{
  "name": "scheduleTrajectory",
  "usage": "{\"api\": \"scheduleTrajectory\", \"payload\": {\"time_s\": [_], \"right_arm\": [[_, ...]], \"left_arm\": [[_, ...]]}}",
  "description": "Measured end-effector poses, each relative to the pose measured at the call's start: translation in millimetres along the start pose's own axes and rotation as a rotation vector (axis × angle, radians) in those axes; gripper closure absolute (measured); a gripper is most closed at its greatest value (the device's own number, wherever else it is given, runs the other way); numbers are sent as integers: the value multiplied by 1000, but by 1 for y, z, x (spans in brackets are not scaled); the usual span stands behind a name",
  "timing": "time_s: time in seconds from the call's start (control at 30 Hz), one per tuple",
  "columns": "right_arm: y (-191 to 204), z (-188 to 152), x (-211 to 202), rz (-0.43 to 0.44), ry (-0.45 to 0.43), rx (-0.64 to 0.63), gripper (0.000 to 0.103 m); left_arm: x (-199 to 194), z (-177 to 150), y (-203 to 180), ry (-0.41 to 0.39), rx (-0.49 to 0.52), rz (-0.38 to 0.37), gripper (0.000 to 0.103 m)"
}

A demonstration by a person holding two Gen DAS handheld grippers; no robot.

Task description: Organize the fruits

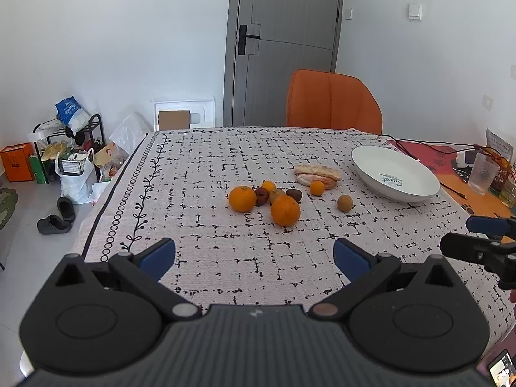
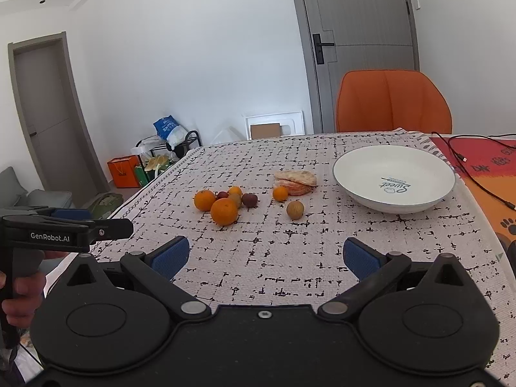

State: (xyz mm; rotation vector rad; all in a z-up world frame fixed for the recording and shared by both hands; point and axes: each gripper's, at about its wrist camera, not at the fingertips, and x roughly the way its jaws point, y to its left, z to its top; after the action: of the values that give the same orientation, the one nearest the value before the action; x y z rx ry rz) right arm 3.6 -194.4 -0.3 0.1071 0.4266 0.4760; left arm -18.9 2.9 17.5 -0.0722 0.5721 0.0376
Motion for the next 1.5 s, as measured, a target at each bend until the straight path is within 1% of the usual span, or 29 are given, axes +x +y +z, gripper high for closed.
{"api": "scheduleTrajectory", "payload": {"time_s": [0.83,1.07,1.37,1.5], "right_arm": [[12,-5,-3,46,5,-27,0],[7,-5,-4,46,4,-12,0],[1,-8,0,41,6,3,0],[-6,-7,0,42,0,29,0]], "left_arm": [[-7,-7,-2,-12,8,9,0],[-6,-6,-3,-14,15,2,0],[-2,-8,0,-11,0,-7,0],[0,-9,0,-11,1,-17,0]]}}
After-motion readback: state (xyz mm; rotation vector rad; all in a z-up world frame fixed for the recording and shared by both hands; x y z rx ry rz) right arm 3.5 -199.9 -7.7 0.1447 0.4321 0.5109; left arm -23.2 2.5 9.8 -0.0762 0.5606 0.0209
